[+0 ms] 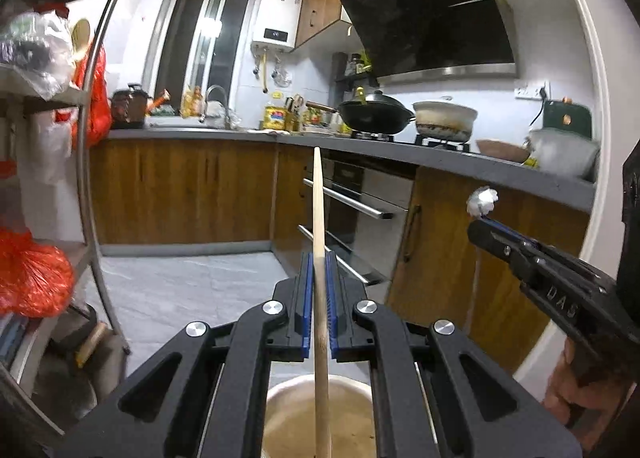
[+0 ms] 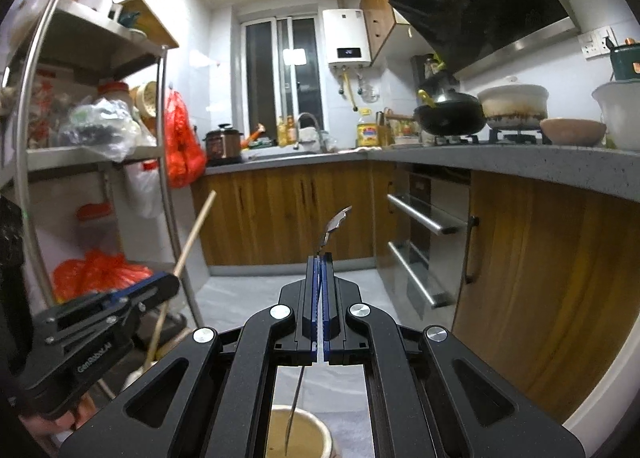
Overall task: Organize utensils
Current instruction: 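Drop chopstick into tall cup with left while right drops spoon into small cup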
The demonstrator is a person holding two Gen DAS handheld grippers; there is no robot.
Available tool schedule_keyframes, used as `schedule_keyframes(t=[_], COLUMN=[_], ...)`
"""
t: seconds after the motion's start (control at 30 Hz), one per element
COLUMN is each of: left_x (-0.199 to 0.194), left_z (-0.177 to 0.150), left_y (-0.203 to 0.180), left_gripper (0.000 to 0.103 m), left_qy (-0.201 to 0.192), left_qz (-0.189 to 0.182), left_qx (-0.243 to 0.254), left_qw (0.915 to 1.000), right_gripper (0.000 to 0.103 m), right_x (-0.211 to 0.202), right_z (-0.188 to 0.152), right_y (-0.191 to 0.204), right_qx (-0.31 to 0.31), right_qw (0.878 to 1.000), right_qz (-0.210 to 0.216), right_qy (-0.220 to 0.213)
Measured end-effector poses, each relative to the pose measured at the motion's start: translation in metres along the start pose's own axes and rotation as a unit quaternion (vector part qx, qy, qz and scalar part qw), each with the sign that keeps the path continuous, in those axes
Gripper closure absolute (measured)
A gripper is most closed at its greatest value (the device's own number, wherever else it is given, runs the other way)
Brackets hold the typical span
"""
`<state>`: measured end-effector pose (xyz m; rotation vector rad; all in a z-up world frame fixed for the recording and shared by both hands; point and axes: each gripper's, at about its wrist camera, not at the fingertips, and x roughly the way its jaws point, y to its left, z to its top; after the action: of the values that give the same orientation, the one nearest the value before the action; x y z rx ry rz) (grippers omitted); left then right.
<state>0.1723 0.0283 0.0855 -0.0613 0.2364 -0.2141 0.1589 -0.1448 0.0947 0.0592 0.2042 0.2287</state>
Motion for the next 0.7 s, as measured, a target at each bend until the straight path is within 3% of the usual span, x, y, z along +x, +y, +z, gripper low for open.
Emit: schedule_keyframes(t=[0.37,0.7], left_x=[-0.012,-0.018], left_z=[-0.026,-0.043], left_y=[-0.01,-0.019], left_gripper=[0.097,0.097], left_qy=[0.019,0.05], left_qz=[-0.001,0.008], left_qx=[0.032,0.051], left_qw=[0.9993,0.9974], right_gripper=[0.1,0.1], right_x=[0.007,0.0], right_z=[-0.041,-0.056], right_y=[0.002,0.007], right_qx=[-0.003,-0.001], right_qw=[0.998,0.996], right_qz=[0.028,0.047], right_qy=[0.051,0.07])
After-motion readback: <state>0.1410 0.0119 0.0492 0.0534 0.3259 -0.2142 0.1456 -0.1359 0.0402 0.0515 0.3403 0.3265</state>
